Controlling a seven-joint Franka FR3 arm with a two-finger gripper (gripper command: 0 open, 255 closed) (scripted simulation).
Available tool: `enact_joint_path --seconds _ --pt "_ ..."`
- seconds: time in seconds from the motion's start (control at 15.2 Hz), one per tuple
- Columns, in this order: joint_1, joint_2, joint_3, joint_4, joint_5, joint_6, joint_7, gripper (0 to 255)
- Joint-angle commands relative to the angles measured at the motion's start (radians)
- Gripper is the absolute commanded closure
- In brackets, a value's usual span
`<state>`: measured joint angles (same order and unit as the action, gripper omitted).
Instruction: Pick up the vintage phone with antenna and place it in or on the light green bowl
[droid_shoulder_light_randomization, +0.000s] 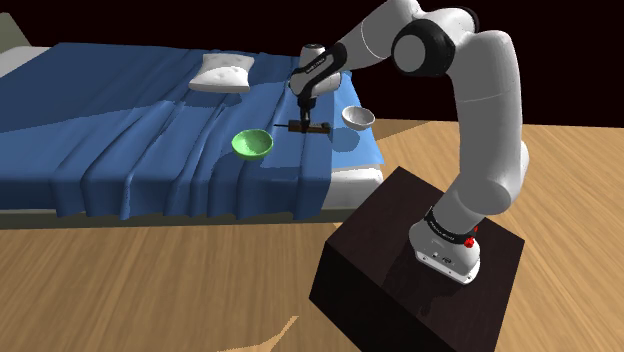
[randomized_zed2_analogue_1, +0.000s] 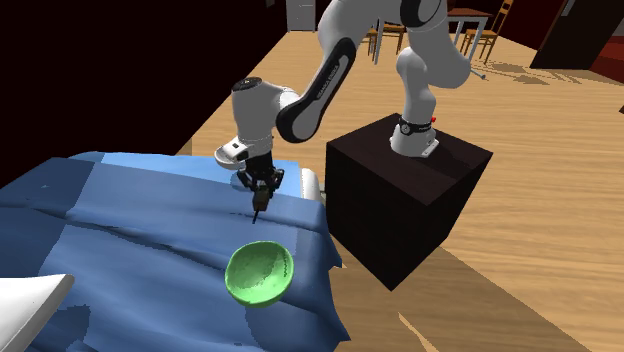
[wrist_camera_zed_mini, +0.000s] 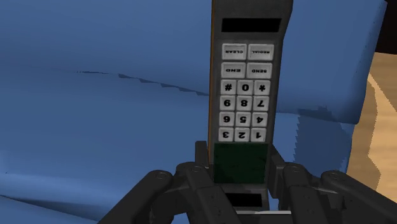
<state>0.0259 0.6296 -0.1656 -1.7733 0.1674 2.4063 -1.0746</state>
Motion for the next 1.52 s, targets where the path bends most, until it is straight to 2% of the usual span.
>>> enact_joint_path --seconds 0.0,0.26,0.59,0.99,1.32,1.45 --pt "0.004 -0.024 -0.004 -0.005 -0.005 -0.019 0.004 255" --pt "0.008 -0.059 -0.01 -0.005 -0.013 -0.054 0.01 255" --pt "0.068 0.032 0.007 0.152 -0.021 -0.117 0.105 255" --pt "0.13 0.176 0.025 0.406 -0.029 -0.224 0.212 255" --pt "0.169 0.354 0.038 0.727 -0.036 -0.363 0.297 255" --pt "0.171 0.385 0.039 0.769 -0.036 -0.374 0.305 255"
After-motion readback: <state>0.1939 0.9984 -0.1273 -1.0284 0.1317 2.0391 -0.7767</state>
